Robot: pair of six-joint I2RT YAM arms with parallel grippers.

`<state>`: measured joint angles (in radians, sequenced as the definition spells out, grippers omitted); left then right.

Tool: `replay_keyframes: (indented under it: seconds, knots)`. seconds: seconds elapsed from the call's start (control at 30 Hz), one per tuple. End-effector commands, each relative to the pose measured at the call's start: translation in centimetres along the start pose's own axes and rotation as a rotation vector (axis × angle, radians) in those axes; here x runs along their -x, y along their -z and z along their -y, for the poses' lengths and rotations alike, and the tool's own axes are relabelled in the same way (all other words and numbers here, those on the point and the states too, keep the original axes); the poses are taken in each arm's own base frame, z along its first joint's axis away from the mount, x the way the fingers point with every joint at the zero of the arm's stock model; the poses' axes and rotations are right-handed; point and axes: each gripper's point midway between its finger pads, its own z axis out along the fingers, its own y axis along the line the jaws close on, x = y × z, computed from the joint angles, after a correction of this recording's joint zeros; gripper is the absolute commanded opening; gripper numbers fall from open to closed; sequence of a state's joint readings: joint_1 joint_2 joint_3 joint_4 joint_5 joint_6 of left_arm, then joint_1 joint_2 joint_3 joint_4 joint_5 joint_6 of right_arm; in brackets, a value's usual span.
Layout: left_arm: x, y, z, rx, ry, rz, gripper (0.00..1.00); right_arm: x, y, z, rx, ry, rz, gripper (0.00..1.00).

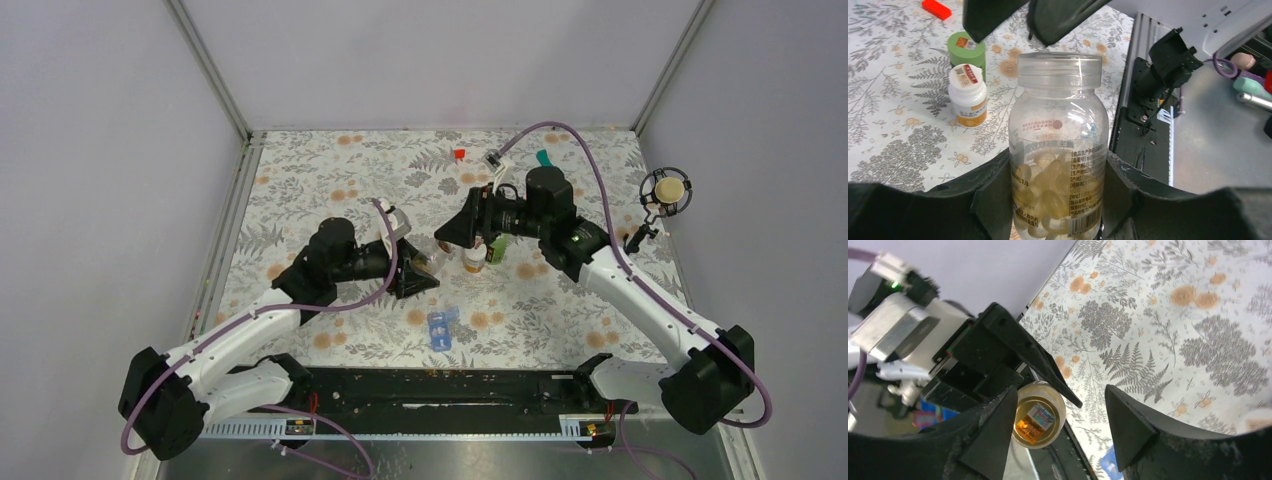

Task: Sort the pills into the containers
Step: Unscrew the lid of the pill bottle.

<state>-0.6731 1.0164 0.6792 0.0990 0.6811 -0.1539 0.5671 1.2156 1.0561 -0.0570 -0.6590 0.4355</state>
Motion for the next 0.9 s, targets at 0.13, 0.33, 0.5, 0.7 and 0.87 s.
replay_keyframes:
  seconds: [0.13,0.33,0.5,0.7,0.87]
  knots:
    - [4.1,-0.3,-2.0,0.118,-0.072,0.123,0.0,1.9,-1.0,0.0,-0.057,-0.247,0.171,0.78]
    - [4.4,-0.7,-2.4,0.128,-0.052,0.125,0.0,1.8,-1.3,-1.0,-0.022,-0.249,0.159,0.8]
    - [4.4,-0.8,-2.7,0.14,-0.032,0.126,0.0,1.3,-1.1,-1.2,-0.017,-0.22,0.131,0.63]
    - [4.6,-0.8,-2.7,0.148,-0.001,0.112,0.0,-0.1,-0.5,-0.8,-0.031,-0.078,0.06,0.39]
    - [4.4,-0.5,-1.4,0.077,0.0,0.079,0.0,-2.7,0.5,-1.7,0.114,0.238,-0.036,0.33]
